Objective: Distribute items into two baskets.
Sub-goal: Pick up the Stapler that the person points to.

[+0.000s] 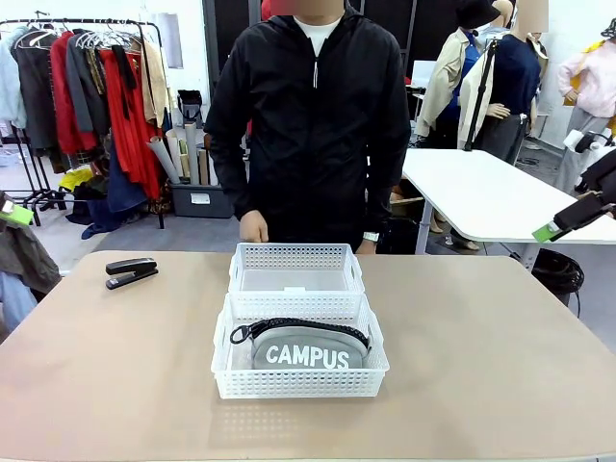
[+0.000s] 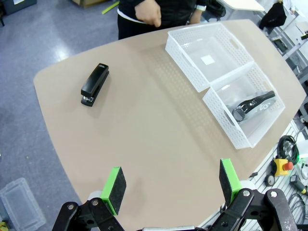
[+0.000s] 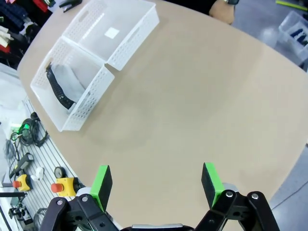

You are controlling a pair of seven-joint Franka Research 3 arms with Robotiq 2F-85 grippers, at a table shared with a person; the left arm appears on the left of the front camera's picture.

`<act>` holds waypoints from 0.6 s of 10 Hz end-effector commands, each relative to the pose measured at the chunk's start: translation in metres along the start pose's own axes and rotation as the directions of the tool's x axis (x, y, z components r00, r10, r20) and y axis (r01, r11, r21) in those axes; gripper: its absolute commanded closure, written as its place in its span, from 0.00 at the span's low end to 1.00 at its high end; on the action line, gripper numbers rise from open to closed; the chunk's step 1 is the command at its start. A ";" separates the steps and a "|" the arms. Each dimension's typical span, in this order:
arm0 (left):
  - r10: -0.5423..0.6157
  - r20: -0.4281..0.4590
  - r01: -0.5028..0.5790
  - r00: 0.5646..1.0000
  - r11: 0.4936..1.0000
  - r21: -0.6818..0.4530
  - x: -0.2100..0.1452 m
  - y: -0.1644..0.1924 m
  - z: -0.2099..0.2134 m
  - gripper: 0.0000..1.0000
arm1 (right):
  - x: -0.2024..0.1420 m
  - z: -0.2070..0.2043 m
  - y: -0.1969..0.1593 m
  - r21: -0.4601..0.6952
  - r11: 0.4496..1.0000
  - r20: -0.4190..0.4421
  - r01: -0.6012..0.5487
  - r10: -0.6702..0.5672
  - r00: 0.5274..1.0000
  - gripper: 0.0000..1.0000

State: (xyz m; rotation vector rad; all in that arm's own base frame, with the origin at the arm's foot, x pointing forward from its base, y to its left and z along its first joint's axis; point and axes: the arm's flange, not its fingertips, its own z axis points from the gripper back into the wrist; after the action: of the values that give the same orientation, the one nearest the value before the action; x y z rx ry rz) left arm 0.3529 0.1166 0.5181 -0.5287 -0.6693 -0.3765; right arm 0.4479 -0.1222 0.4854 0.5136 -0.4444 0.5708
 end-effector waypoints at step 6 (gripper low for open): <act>-0.003 0.006 0.003 1.000 1.000 -0.006 0.000 -0.001 0.001 0.00 | -0.002 -0.014 -0.008 0.051 0.999 0.003 0.005 -0.005 1.000 0.02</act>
State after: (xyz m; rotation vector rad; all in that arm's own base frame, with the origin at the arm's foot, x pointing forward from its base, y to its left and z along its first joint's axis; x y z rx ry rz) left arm 0.3529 0.1166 0.5181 -0.5287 -0.6693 -0.3765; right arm 0.4546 -0.1202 0.4701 0.5757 -0.4332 0.5895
